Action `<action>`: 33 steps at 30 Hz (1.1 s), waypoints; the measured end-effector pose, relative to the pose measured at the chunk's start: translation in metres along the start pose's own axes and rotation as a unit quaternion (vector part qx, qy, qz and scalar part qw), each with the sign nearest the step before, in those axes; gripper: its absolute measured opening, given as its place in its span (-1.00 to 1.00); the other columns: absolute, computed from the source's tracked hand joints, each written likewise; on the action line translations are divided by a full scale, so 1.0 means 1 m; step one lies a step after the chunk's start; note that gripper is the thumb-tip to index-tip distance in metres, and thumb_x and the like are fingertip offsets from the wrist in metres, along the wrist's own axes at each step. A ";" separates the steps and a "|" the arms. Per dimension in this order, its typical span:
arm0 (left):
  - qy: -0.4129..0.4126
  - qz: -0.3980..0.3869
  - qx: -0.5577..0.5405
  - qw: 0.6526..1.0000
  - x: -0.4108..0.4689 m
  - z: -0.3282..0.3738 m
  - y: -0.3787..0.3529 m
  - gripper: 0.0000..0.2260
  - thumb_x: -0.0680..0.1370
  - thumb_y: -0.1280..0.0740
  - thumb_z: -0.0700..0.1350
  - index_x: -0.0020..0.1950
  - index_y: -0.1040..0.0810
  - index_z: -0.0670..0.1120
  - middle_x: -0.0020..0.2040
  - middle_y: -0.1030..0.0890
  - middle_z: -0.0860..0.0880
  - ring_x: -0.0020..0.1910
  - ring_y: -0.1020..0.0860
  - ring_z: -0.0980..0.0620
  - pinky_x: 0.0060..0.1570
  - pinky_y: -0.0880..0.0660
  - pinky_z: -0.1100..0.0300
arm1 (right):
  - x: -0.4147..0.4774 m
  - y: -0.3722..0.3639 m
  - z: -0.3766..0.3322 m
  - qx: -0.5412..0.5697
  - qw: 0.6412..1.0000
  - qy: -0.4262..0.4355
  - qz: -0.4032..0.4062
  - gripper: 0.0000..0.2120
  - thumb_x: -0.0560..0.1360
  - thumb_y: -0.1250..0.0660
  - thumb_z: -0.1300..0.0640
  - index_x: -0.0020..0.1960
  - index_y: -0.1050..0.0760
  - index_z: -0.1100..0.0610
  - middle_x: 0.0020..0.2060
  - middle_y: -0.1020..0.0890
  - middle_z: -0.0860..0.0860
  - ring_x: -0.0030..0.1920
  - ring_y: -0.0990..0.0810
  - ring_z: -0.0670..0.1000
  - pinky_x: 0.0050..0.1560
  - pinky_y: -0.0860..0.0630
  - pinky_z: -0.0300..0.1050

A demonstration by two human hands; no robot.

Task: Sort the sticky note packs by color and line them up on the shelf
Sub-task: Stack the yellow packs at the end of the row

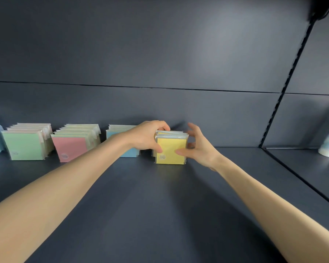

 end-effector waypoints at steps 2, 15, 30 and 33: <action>-0.018 0.006 0.069 0.997 0.001 -0.003 -0.001 -0.41 0.39 -0.48 -0.13 0.39 -0.37 -0.01 0.22 -0.46 0.00 0.22 -0.38 0.02 0.15 -0.35 0.16 | 0.005 -0.003 -0.002 -0.067 0.998 0.020 -0.004 -0.24 0.45 -0.42 0.25 0.50 -0.08 0.05 0.22 -0.41 -0.02 0.18 -0.50 0.06 0.21 -0.48 -0.06; -0.063 0.122 0.285 0.949 -0.009 -0.012 -0.012 -0.43 0.47 -0.38 0.10 0.40 -0.30 -0.04 0.30 -0.35 0.03 0.29 -0.29 0.02 0.27 -0.08 0.14 | 0.016 -0.015 -0.011 -0.186 0.980 0.039 0.062 -0.39 0.46 -0.41 0.21 0.43 -0.23 0.13 0.13 -0.36 0.03 0.11 -0.50 0.13 0.20 -0.47 0.04; -0.068 0.135 0.317 0.936 -0.012 -0.013 -0.012 -0.41 0.46 -0.40 0.11 0.41 -0.31 -0.05 0.30 -0.37 0.03 0.28 -0.34 0.02 0.23 -0.02 0.13 | 0.017 -0.022 -0.009 -0.288 0.957 0.001 0.031 -0.27 0.44 -0.38 0.21 0.47 -0.05 0.12 0.02 -0.50 0.12 -0.02 -0.53 0.17 0.04 -0.52 0.09; -0.067 0.141 0.323 0.933 -0.012 -0.012 -0.014 -0.41 0.47 -0.38 0.11 0.43 -0.29 -0.05 0.33 -0.35 0.02 0.31 -0.32 0.01 0.27 -0.03 0.11 | 0.014 -0.019 -0.016 -0.329 0.943 0.045 0.034 -0.21 0.45 -0.39 0.21 0.52 0.00 0.05 0.21 -0.34 0.08 0.10 -0.47 0.16 0.10 -0.47 0.05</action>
Point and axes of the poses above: each hand's wrist, its own x-axis towards the middle knuckle, its own y-axis out of the back of the hand, z = x × y, the point moved 3 cm from there along x, towards the middle knuckle
